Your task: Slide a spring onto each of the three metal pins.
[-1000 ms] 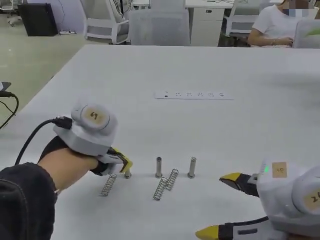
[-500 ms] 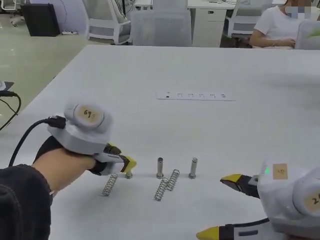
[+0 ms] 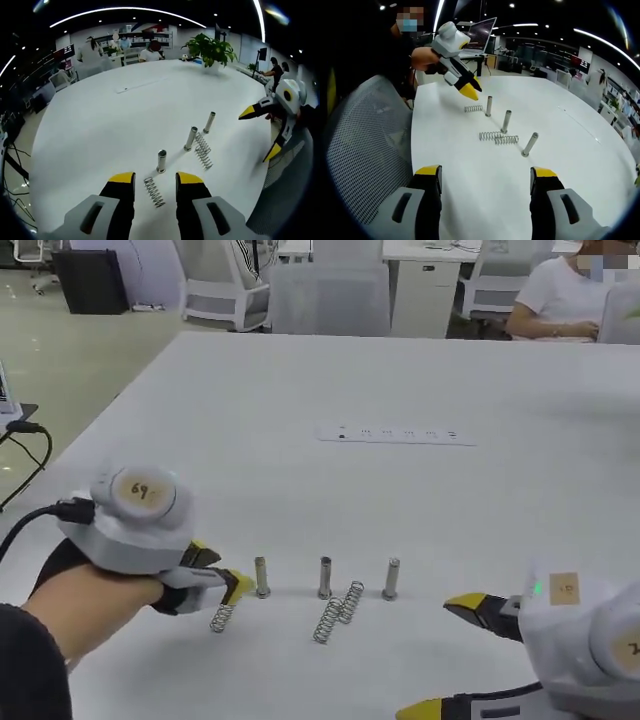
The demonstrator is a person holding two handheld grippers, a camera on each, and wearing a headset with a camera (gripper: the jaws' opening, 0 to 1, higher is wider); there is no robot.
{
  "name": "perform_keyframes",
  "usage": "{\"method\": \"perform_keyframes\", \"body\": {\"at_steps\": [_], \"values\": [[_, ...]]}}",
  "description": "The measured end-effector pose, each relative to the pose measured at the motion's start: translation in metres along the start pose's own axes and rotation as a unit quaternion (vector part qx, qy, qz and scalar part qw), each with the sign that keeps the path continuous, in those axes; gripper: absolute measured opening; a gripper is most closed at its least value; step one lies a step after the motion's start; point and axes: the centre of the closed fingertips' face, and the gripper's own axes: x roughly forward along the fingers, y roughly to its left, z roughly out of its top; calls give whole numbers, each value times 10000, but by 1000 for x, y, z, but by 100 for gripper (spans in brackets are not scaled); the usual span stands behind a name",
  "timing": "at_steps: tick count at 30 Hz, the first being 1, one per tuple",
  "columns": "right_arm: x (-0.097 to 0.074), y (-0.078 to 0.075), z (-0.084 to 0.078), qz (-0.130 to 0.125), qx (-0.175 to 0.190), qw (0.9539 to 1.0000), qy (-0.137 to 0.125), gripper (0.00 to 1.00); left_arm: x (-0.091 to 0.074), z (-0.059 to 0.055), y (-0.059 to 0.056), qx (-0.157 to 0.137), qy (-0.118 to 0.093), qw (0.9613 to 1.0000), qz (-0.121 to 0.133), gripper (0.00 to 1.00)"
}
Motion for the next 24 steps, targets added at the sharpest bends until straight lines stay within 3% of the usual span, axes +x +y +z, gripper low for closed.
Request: {"method": "perform_keyframes", "body": {"at_steps": [2, 7, 24], "values": [[0, 0, 0, 6, -3, 10000, 0, 71, 3, -11, 2, -67, 112, 9999, 27, 25], [0, 0, 0, 9, -4, 10000, 2, 71, 7, -25, 3, -95, 308, 9994, 101, 26], [0, -1, -1, 1, 38, 10000, -8, 71, 20, -47, 1, -82, 698, 9975, 38, 14]]}}
